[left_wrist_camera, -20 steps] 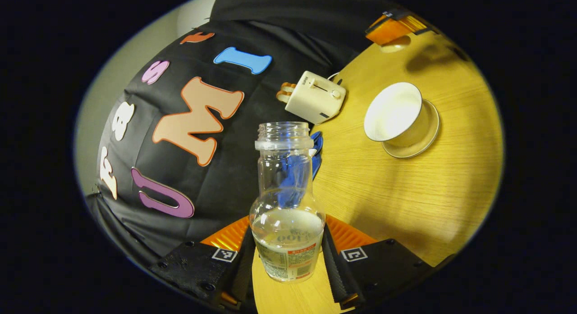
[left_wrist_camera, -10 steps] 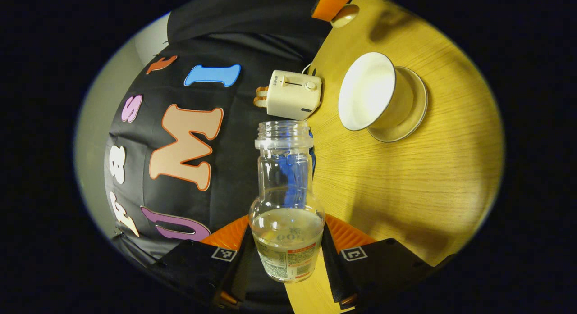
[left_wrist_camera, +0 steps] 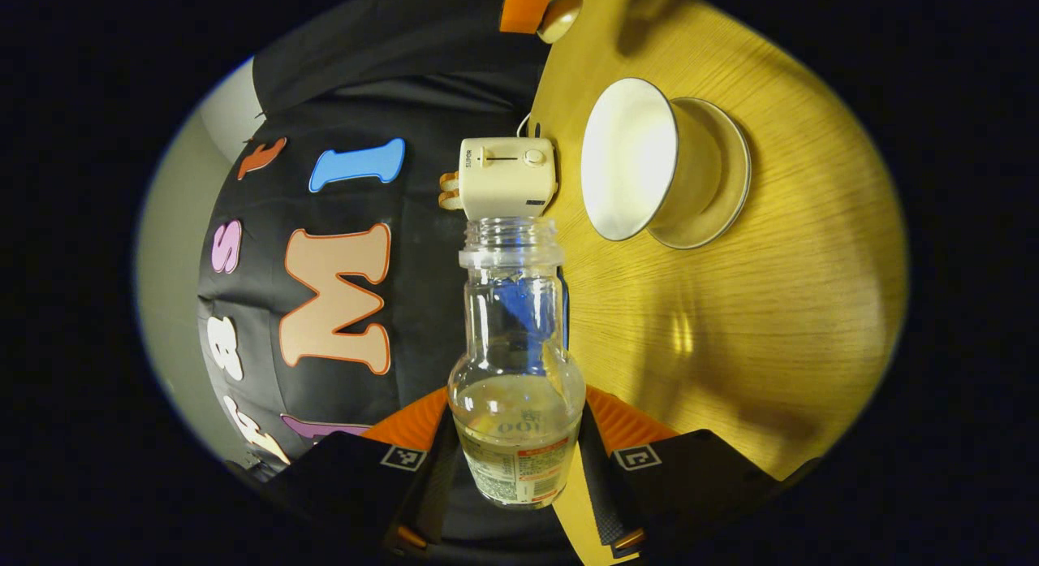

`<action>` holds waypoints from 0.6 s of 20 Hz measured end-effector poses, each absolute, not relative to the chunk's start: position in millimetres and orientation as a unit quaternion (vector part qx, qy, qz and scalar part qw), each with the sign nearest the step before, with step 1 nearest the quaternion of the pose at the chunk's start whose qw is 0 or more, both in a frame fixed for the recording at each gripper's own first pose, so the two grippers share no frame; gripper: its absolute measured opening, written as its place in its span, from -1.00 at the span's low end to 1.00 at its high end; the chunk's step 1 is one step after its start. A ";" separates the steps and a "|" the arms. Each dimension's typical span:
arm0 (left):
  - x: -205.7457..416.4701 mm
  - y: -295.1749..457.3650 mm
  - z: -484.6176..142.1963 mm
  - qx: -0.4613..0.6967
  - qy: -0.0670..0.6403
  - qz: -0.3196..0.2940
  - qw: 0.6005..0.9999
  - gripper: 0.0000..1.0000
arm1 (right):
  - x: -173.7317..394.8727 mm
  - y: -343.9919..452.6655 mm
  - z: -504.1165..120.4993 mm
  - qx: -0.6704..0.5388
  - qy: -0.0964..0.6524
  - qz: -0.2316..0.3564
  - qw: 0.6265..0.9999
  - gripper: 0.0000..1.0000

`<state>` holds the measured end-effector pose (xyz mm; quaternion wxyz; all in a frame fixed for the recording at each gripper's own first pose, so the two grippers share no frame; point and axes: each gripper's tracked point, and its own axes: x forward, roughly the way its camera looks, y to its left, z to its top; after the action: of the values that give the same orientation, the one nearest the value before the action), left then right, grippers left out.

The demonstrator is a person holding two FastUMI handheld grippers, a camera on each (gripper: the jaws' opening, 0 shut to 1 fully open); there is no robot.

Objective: Open the teacup lid with one hand, grasp the water bottle and pour water into the teacup with the other hand; after pouring, place the water bottle on the coaster and then close the teacup lid.

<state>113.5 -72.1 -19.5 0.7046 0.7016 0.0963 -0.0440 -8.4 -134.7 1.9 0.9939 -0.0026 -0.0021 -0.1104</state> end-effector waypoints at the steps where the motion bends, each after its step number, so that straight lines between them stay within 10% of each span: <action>1: 114.6 -71.9 -17.2 0.706 0.095 -0.043 0.700 0.36 | -8.4 -134.5 2.7 -0.003 -0.002 -0.110 0.994 -0.36; 12: 113.4 -71.5 -9.9 0.746 0.100 -0.043 0.657 0.36 | -8.8 -137.0 2.3 -0.003 -0.002 -0.113 0.994 -0.35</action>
<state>113.4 -71.5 -9.9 0.6565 0.7465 0.0996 -0.0427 -8.8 -137.0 2.3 0.9936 -0.0028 -0.0018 -0.1133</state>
